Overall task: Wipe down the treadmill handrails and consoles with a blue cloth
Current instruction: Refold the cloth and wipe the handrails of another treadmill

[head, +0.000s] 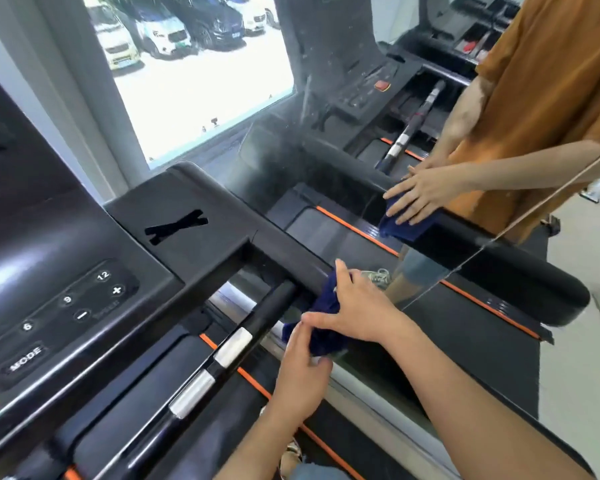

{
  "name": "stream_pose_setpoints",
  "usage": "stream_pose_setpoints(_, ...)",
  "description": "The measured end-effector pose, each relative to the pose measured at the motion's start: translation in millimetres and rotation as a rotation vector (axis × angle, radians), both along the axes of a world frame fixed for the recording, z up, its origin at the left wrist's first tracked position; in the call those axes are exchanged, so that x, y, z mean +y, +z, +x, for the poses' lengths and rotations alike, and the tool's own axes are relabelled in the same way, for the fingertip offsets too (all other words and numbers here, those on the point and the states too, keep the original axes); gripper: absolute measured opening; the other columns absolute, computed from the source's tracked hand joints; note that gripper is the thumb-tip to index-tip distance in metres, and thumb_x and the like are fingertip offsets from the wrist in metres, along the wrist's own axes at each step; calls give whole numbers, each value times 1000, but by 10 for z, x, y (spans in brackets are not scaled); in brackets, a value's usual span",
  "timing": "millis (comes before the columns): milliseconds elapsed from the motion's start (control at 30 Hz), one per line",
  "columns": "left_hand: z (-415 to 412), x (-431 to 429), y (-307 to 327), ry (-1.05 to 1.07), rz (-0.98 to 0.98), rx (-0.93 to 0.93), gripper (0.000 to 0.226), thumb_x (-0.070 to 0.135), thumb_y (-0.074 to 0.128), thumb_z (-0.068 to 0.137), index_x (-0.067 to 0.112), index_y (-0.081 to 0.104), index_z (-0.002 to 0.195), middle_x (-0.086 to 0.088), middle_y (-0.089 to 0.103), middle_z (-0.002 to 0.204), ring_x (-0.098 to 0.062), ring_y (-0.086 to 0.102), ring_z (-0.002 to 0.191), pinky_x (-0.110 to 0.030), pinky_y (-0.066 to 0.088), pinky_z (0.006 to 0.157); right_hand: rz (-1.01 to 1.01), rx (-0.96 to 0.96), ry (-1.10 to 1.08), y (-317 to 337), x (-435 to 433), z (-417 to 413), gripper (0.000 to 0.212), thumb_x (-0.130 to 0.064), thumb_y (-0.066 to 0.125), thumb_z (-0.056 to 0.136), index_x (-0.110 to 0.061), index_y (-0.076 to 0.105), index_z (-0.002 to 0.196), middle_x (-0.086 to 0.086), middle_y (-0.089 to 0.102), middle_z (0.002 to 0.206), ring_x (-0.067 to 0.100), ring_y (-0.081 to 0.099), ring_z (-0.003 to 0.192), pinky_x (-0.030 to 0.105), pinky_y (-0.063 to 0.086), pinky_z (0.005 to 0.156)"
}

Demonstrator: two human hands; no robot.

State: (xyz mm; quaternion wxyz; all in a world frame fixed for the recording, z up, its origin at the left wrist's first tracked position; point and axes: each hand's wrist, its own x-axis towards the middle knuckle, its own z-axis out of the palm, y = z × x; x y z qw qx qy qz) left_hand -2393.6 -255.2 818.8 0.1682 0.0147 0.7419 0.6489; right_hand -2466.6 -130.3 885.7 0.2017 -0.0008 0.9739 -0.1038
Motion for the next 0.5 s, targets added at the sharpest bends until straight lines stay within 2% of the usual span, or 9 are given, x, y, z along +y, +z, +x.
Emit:
stream_pose_setpoints(67, -80, -21, 17, 78, 145, -131, 62, -7, 39, 90, 43, 44, 127, 17, 57, 125, 6, 51, 115, -7, 41, 88, -35, 59, 43, -29, -151, -223, 117, -72, 66, 68, -21, 2, 152, 11, 35, 145, 34, 44, 128, 46, 43, 98)
stream_pose_setpoints(133, -130, -34, 33, 128, 231, -195, 63, -15, 35, 91, 36, 50, 124, 18, 61, 121, 1, 55, 116, -8, 44, 86, -68, 92, 85, -58, -220, -385, 112, -62, 73, 69, -24, 7, 151, 9, 38, 142, 32, 49, 124, 45, 47, 94)
stream_pose_setpoints(200, -137, 0, 39, 165, 216, -212, 62, -14, 37, 90, 34, 54, 127, 20, 65, 115, 1, 60, 109, -11, 46, 85, -104, 82, 127, -82, -201, -479, 112, -59, 75, 66, -26, 9, 151, 7, 39, 143, 31, 51, 123, 43, 47, 93)
stream_pose_setpoints(267, -111, 82, 37, 215, 139, -170, 61, -4, 42, 88, 42, 53, 126, 14, 67, 110, -3, 63, 99, -17, 48, 85, -173, 67, 134, -99, -137, -531, 113, -61, 76, 64, -27, 12, 151, 4, 41, 143, 28, 49, 125, 40, 46, 96)
stream_pose_setpoints(333, -90, 170, 28, 233, -11, -78, 67, 5, 44, 81, 48, 46, 132, 7, 59, 109, -9, 60, 96, -30, 50, 89, -302, 5, 64, -105, -77, -598, 105, -64, 75, 66, -25, 23, 149, 0, 46, 141, 22, 48, 126, 36, 42, 101)
stream_pose_setpoints(367, -88, 206, 41, 238, -93, -44, 71, 6, 45, 82, 46, 38, 140, 8, 52, 108, -9, 58, 96, -33, 50, 90, -390, -46, 2, -107, -47, -618, 93, -66, 73, 67, -25, 36, 142, -3, 51, 134, 19, 51, 123, 35, 41, 103)
stream_pose_setpoints(433, -121, 262, 67, 267, -201, 31, 74, 7, 49, 87, 36, 25, 150, 10, 43, 108, -10, 53, 101, -33, 48, 92, -518, -110, -100, -145, 56, -610, 64, -72, 69, 66, -30, 58, 112, -10, 63, 115, 12, 59, 108, 35, 46, 100)
stream_pose_setpoints(467, -148, 284, 86, 278, -249, 78, 73, 6, 50, 88, 30, 23, 152, 8, 42, 111, -12, 51, 106, -32, 45, 96, -535, -109, -118, -154, 130, -542, 62, -77, 67, 62, -32, 60, 104, -11, 66, 109, 11, 61, 103, 36, 48, 97)
stream_pose_setpoints(500, -180, 311, 112, 291, -299, 122, 71, 5, 50, 88, 24, 25, 152, 5, 42, 116, -14, 49, 112, -30, 41, 99, -521, -101, -118, -161, 227, -433, 68, -83, 63, 57, -34, 58, 104, -11, 66, 109, 12, 62, 103, 36, 49, 95)
